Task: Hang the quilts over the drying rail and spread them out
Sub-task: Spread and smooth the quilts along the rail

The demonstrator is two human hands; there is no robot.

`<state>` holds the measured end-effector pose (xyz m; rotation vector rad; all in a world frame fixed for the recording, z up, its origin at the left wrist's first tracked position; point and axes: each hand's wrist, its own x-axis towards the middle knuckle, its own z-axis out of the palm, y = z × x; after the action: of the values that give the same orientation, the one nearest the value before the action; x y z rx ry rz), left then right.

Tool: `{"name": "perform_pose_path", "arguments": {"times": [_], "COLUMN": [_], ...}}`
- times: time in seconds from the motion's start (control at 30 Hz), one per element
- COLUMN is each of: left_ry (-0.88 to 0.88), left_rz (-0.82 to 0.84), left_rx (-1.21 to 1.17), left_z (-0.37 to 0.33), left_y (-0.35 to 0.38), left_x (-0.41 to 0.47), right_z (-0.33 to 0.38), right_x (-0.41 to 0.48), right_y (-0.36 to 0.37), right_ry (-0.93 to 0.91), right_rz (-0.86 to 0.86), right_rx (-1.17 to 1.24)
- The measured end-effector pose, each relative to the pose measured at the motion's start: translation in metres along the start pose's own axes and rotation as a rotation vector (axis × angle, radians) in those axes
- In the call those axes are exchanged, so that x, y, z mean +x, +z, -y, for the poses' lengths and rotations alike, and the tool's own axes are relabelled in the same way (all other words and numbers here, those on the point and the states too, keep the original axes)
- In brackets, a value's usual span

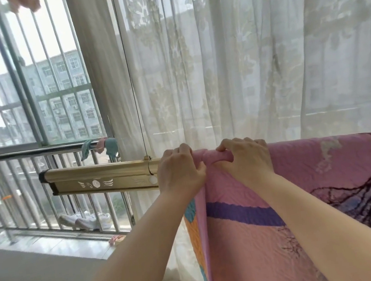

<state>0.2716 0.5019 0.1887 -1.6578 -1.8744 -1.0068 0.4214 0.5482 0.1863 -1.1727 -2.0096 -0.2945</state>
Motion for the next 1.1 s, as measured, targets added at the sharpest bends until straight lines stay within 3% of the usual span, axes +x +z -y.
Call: {"name": "perform_pose_path", "arguments": {"times": [0.2,0.4,0.53,0.7,0.8,1.0,1.1], "left_ry": [0.091,0.067,0.01,-0.022,-0.011,0.277,0.278], "left_rz": [0.056,0.204,0.321,0.503,0.602,0.423,0.457], "left_rx": [0.189,0.069,0.078,0.141,0.12,0.219,0.245], "left_z": [-0.02,-0.039,-0.036,-0.042,-0.048,-0.07,-0.07], "left_y": [0.001,-0.007,-0.009,-0.006,-0.001,0.0,0.008], "left_x": [0.007,0.032,0.05,0.066,0.067,0.056,0.05], "right_z": [-0.013,-0.035,-0.066,-0.1,-0.105,-0.1,-0.078], "right_x": [0.002,0.009,0.011,0.016,0.015,0.014,0.009], "right_y": [-0.005,-0.032,-0.05,-0.076,-0.081,-0.084,-0.078], "right_ry": [0.051,0.119,0.27,0.416,0.449,0.494,0.272], "right_rz": [-0.016,0.063,0.074,0.29,0.323,0.378,0.231], "right_rx": [0.143,0.154,-0.024,-0.085,-0.132,-0.215,-0.365]}}
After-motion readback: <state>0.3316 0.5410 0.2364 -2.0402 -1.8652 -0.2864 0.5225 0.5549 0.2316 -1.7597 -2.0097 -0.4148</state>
